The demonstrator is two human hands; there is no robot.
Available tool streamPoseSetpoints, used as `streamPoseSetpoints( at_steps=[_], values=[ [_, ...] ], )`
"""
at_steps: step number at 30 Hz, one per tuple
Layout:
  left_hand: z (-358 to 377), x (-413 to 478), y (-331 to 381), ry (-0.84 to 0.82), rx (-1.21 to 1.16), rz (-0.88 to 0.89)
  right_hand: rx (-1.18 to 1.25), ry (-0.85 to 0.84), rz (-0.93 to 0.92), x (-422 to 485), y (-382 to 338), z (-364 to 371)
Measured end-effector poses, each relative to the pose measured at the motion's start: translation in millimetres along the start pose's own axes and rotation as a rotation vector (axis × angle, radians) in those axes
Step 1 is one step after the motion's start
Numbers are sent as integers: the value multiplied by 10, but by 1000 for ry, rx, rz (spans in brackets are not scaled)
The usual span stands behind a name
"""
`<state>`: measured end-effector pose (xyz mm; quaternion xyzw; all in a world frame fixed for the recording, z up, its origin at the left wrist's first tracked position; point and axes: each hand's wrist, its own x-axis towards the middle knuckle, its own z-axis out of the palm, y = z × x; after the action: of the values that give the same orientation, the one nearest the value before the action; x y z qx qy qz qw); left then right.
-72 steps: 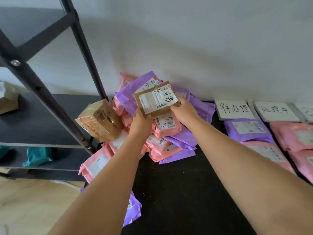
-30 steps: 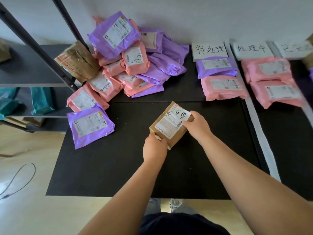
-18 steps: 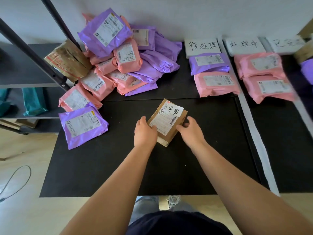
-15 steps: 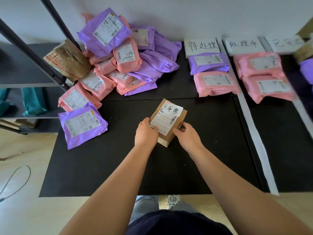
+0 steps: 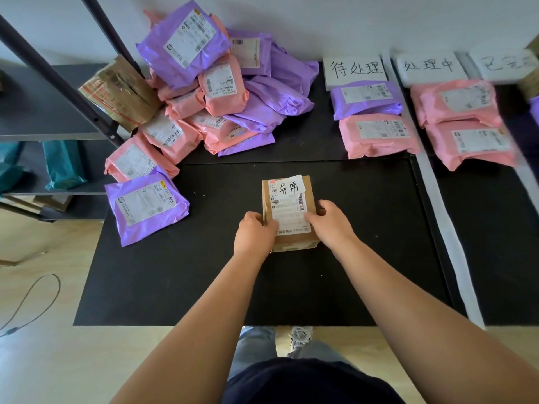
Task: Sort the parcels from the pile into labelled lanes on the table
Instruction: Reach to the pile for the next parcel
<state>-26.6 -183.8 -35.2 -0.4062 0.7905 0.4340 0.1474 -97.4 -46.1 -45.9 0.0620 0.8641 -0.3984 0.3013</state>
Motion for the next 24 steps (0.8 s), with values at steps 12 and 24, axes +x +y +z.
streamPoseSetpoints(
  at_steps=[12,24],
  values=[
    [-160,-69,245,-9,-169,59,186,-54,5,-164,-85,-189],
    [-601,-788,780,184,-415,336,387,18,-311,-807,-582,-923]
  ],
)
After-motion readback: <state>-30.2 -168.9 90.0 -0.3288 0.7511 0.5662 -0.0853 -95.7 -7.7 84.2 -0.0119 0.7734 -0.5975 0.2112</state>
